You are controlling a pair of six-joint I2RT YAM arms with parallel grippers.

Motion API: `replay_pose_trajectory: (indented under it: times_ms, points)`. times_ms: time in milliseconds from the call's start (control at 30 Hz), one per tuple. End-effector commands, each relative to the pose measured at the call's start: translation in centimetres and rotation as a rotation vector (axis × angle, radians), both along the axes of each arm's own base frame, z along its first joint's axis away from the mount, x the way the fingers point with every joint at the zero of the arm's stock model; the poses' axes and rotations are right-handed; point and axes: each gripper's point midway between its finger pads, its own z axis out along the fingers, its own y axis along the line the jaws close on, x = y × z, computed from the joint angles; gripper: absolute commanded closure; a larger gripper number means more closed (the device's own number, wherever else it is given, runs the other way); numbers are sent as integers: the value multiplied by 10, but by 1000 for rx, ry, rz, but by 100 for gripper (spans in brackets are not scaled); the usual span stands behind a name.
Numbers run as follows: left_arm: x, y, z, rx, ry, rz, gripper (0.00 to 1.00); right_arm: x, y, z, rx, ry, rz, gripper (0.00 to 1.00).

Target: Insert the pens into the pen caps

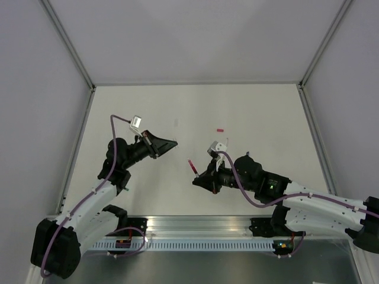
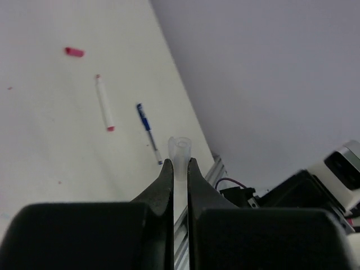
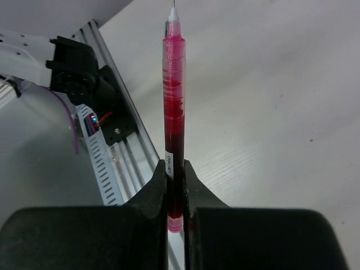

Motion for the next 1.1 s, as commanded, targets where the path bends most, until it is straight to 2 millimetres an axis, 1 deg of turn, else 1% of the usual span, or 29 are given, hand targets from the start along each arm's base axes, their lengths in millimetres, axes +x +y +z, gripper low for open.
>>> replay_pose_trajectory:
  times_ms: [0,33,67,100,133,167,200,233,333,533,800,967,1067]
  points:
    - [-40,-9,65,-148,-290,-166,98,-23,20,44,186,-33,132,100]
    - [-44,-7,71,-161,-315,-166,98,-24,23,45,193,-34,139,100]
    - [-47,-6,77,-174,-334,-164,98,-25,27,51,215,-48,145,100]
    - [-54,-3,89,-195,-371,-163,98,-25,30,51,211,-52,151,100]
    - [-56,-2,94,-206,-384,-159,98,-22,36,55,202,-62,149,100]
    - [-60,-1,98,-219,-390,-162,98,-15,37,53,181,-65,112,100]
    - [-65,1,106,-235,-421,-164,98,-11,40,59,183,-72,97,100]
    - [-69,2,110,-244,-432,-171,98,-8,44,54,166,-65,90,100]
    - [-75,4,121,-254,-467,-176,98,-1,48,53,160,-57,60,100]
    - [-83,5,124,-255,-492,-188,98,5,58,55,176,-48,44,100]
    - [-90,8,130,-281,-523,-191,98,11,64,67,226,-55,22,100]
    - [-89,9,126,-278,-519,-184,98,10,67,74,262,-45,27,100]
    - [-88,8,123,-282,-511,-181,98,10,71,73,267,-33,30,100]
